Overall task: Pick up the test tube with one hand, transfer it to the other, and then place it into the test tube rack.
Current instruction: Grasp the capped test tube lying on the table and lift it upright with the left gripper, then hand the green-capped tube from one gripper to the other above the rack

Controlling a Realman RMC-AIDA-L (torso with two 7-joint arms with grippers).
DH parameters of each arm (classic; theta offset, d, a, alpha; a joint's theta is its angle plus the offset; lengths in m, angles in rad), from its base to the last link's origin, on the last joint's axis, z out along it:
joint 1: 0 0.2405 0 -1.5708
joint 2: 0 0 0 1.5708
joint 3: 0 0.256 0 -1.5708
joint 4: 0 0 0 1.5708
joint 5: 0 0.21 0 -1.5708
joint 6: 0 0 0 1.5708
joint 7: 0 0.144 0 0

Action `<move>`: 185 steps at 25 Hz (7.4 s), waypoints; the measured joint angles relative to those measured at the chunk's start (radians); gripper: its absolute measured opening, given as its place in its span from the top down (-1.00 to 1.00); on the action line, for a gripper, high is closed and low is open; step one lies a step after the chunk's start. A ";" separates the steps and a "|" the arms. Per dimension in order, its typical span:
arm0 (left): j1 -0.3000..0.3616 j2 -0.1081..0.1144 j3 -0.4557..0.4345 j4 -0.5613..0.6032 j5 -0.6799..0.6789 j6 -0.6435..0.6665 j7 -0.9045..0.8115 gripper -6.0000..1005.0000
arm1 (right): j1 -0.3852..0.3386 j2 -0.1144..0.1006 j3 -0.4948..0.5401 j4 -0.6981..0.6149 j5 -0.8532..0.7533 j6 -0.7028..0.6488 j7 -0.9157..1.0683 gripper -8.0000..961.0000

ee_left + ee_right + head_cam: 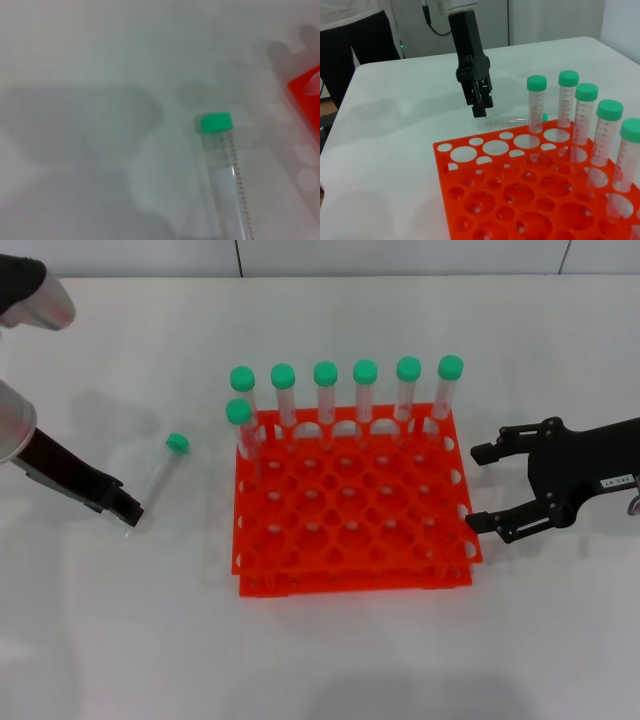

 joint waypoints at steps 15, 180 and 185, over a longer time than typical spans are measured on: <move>-0.028 -0.010 0.002 -0.030 0.016 -0.017 -0.014 0.02 | 0.000 0.000 0.000 0.000 -0.001 0.000 -0.009 -0.82; 0.008 -0.035 0.020 -0.259 -0.785 -0.114 1.058 0.51 | -0.012 0.046 0.099 -0.008 0.194 0.082 0.083 -0.82; 0.004 -0.035 0.019 -0.259 -0.785 -0.118 1.058 0.50 | -0.001 0.033 0.104 -0.010 0.198 0.053 0.178 -0.82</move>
